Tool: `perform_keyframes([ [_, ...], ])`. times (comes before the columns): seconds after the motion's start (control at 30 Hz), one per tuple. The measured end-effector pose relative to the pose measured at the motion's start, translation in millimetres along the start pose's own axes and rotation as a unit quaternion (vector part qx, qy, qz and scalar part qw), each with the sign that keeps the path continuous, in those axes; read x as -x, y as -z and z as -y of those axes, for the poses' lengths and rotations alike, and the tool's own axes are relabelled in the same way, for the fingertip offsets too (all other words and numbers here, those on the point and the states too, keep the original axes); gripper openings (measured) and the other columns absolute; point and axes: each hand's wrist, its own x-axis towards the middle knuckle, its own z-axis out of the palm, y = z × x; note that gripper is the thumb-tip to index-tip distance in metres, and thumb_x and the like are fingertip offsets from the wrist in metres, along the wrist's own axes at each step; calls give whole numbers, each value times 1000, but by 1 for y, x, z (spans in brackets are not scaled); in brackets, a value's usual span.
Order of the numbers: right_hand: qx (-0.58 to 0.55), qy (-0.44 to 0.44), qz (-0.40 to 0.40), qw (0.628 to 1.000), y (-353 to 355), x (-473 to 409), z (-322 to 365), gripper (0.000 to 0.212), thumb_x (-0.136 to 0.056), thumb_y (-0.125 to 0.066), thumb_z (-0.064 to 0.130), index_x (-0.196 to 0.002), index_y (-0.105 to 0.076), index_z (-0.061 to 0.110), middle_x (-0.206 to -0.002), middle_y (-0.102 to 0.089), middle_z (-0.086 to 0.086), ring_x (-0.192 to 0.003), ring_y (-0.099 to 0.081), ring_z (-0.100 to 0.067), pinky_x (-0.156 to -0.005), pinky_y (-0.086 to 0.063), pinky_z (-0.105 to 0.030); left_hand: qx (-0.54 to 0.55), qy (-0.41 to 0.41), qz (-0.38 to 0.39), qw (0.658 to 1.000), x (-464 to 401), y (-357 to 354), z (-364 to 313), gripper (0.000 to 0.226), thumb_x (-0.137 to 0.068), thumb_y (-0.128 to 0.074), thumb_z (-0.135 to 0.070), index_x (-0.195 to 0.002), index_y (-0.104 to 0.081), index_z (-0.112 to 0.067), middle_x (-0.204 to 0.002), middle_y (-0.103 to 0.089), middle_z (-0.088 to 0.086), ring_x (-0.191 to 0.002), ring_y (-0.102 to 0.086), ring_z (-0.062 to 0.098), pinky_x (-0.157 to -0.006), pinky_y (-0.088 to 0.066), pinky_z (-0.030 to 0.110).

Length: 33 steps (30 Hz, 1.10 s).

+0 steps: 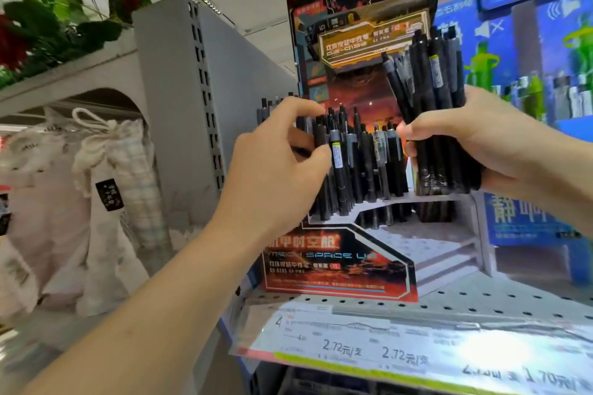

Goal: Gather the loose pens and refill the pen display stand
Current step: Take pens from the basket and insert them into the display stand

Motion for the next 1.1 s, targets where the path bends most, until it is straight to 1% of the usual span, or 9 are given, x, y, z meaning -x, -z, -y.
perform_keyframes([
  [0.07, 0, 13, -6, 1000, -2, 4, 3, 34, -81, -76, 8, -110, -59, 8, -67, -69, -4, -57, -68, -18, -47, -52, -29, -38, -26, -13, 999, 2, -3, 1, 30, -91, -67, -20, -116, -59, -35, -75, -66, -15, -69, -66, 3, -64, -54, 15],
  [0.17, -8, 46, -13, 999, -7, 13, 4, 19, -82, -75, 7, -96, -63, 12, -65, -68, -2, -56, -67, -15, -44, -50, -27, -109, -46, -45, 992, 0, -2, 2, 32, -88, -68, -25, -119, -63, -32, -81, -58, -17, -75, -58, 2, -68, -46, 10],
  [0.27, -32, 60, -1, 998, -14, 23, 0, 21, -77, -80, 9, -92, -65, 12, -67, -67, -4, -59, -66, -17, -49, -52, -27, -103, -19, -51, 993, -1, -1, 8, 31, -87, -70, -25, -117, -66, -33, -73, -54, -12, -69, -53, 2, -66, -40, 6],
  [0.5, -43, -26, 43, 998, -34, 37, -22, 13, -84, -74, 11, -90, -64, 6, -70, -66, -10, -58, -63, -19, -45, -48, -24, -88, -19, -17, 996, 8, -4, 7, 40, -88, -65, -15, -125, -66, -29, -63, -57, -7, -68, -57, 6, -66, -42, 6],
  [0.67, -61, -50, 74, 994, -41, 40, -26, 42, -64, -76, 13, -102, -68, -1, -72, -69, -13, -60, -66, -18, -49, -51, -23, -43, 13, 0, 999, 6, 3, 7, 44, -89, -61, -13, -129, -62, -31, -68, -59, -7, -64, -55, 4, -65, -42, 6],
  [0.77, -75, -49, 70, 994, -40, 42, -28, 37, -61, -71, 13, -96, -70, 0, -72, -69, -15, -61, -68, -18, -51, -52, -22, -17, 3, -30, 999, 4, 2, 0, 31, -92, -62, -17, -121, -68, -28, -73, -64, -13, -63, -59, 3, -63, -44, 8],
  [0.9, -72, -38, 87, 993, -42, 45, -24, 16, -61, -70, 9, -77, -68, 8, -71, -68, -19, -59, -66, -22, -49, -52, -27, -3, 8, -1, 1000, -4, -8, -17, 37, -95, -62, -35, -132, -62, -31, -75, -69, -21, -67, -67, -1, -73, -56, 22],
  [1.0, -77, -26, 92, 992, -42, 47, -22, 23, -61, -70, 8, -84, -67, 9, -70, -69, -19, -58, -67, -23, -51, -54, -28, -16, 9, 11, 1000, -8, -17, -27, 44, -92, -65, -42, -135, -58, -34, -71, -68, -15, -69, -69, 4, -72, -57, 25],
  [1.1, -91, -26, 87, 992, -40, 47, -22, 34, -61, -70, 6, -94, -64, 7, -71, -68, -19, -60, -68, -23, -52, -55, -31, 33, 50, 24, 998, -13, -23, -28, 32, -91, -70, -39, -121, -63, -33, -72, -69, -7, -65, -71, 9, -67, -62, 40],
])
